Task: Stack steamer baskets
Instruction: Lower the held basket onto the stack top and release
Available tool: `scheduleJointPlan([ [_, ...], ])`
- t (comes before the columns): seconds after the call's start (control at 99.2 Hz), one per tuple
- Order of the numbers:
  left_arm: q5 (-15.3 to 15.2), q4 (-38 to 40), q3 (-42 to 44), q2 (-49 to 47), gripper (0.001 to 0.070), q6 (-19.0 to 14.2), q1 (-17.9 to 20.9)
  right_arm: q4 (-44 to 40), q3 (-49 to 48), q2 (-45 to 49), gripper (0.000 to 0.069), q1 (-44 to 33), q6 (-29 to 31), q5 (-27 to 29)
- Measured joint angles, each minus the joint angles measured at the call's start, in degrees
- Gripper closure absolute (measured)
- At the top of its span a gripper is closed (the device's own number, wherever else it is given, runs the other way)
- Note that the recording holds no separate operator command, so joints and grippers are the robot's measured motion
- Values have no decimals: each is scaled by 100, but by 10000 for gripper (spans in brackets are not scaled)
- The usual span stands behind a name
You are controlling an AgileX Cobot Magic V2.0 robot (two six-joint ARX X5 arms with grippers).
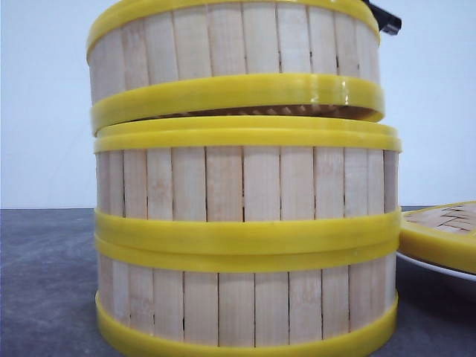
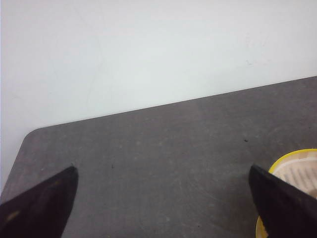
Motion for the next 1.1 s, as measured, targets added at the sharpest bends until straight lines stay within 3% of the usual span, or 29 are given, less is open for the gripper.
scheduleJointPlan([
  [1.099,0,101,0,-2,45,0,0,2,-621,-173,661,-157,-81,-240],
])
